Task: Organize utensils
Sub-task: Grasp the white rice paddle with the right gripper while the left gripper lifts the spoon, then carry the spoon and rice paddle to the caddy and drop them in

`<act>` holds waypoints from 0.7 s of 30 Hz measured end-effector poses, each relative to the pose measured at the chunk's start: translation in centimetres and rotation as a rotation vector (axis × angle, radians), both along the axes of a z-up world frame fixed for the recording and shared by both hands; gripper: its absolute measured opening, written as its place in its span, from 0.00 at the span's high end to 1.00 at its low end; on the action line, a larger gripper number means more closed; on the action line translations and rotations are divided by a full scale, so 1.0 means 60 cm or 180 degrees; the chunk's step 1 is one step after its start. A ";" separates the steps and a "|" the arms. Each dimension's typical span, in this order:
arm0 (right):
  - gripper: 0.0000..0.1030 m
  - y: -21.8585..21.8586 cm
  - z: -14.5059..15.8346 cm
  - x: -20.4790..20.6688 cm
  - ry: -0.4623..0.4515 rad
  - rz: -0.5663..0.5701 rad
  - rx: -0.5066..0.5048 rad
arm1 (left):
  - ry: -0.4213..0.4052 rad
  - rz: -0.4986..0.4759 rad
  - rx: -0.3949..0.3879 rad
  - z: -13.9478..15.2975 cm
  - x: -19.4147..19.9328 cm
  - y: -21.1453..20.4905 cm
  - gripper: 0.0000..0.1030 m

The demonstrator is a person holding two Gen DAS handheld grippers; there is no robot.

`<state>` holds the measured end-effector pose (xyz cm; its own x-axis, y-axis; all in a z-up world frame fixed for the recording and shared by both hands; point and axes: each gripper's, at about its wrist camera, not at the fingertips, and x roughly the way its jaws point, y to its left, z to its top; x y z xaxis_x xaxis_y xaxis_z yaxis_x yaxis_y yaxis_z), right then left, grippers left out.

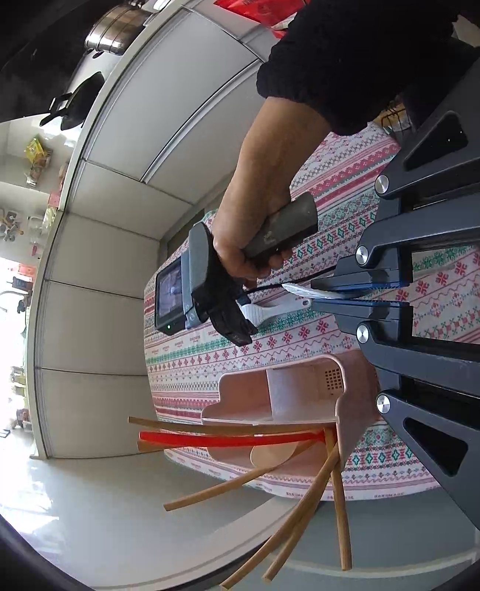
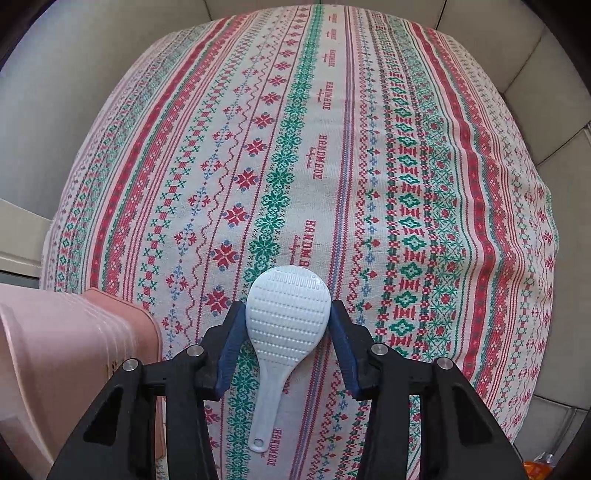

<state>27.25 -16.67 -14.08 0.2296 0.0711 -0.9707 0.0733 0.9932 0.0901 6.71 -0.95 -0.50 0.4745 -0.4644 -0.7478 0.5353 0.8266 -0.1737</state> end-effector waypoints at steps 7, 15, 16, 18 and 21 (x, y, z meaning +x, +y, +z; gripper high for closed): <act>0.53 -0.051 0.099 -0.099 -0.0624 -0.0070 0.0289 | -0.0209 0.0106 -0.0091 0.017 -0.004 0.013 0.97; 0.53 -0.047 0.243 -0.200 -0.1536 -0.0094 0.0673 | -0.0911 0.0656 -0.0560 0.091 -0.018 0.085 0.97; 0.53 -0.047 0.258 -0.209 -0.1636 -0.0097 0.0707 | -0.1054 0.0748 -0.0597 0.098 -0.021 0.094 0.97; 0.53 -0.044 0.287 -0.223 -0.1843 -0.0084 0.0763 | -0.1339 0.0873 -0.0608 0.105 -0.025 0.103 0.97; 0.53 -0.037 0.311 -0.235 -0.2069 -0.0031 0.0761 | -0.1652 0.0922 -0.0542 0.103 -0.021 0.098 0.97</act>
